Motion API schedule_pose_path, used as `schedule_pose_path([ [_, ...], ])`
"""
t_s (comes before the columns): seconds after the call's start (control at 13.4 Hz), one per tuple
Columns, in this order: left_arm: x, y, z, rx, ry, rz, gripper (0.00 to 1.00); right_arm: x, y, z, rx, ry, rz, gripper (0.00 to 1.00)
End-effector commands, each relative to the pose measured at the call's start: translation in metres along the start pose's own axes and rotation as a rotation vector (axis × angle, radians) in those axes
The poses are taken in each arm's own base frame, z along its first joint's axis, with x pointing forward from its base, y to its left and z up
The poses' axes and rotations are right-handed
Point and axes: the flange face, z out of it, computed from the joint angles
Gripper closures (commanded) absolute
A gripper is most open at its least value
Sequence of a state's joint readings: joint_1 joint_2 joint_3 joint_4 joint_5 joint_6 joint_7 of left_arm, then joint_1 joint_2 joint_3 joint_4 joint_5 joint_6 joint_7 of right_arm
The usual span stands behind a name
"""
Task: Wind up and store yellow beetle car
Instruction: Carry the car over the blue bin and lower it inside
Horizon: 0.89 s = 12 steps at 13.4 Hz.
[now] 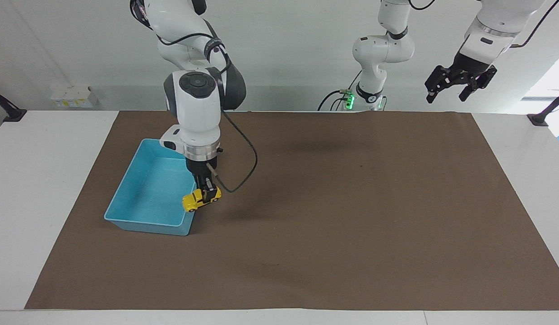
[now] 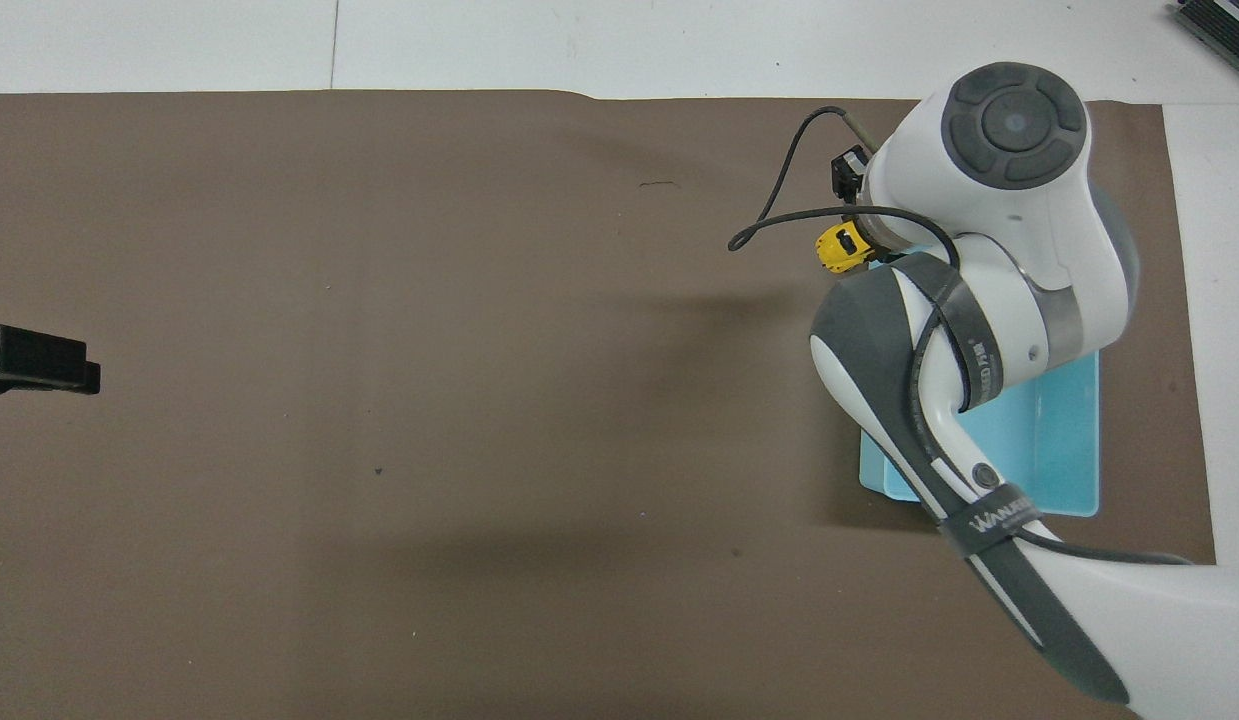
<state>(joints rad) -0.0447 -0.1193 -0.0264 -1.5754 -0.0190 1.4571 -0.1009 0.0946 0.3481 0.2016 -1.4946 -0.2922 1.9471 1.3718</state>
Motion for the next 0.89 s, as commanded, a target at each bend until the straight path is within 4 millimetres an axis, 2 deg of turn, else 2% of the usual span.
schedule_pose_path([
  [0.0,0.0,0.0,0.0,-0.01,0.035,-0.011,0.0,0.02,0.017,-0.004,-0.011,-0.021,-0.116,1.0],
  [0.15,-0.001,0.001,0.001,-0.009,0.03,-0.01,0.0,0.037,0.027,-0.003,-0.005,-0.057,-0.199,1.0],
  [0.37,-0.001,0.001,0.001,-0.015,0.03,-0.006,0.0,0.076,0.048,0.011,0.007,-0.108,-0.365,1.0],
  [0.45,-0.001,0.002,0.001,-0.03,0.028,-0.006,0.0,0.091,0.06,0.018,0.003,-0.117,-0.465,1.0],
  [0.6,-0.001,0.002,0.002,-0.041,0.023,-0.008,0.0,0.105,0.088,0.034,0.079,-0.186,-0.582,1.0],
  [0.67,-0.002,0.002,0.002,-0.04,0.018,0.001,0.0,0.109,0.105,0.043,0.104,-0.181,-0.641,1.0],
  [0.82,-0.002,-0.001,0.003,-0.038,0.011,0.012,0.0,0.091,0.129,0.06,0.136,-0.123,-0.743,1.0],
])
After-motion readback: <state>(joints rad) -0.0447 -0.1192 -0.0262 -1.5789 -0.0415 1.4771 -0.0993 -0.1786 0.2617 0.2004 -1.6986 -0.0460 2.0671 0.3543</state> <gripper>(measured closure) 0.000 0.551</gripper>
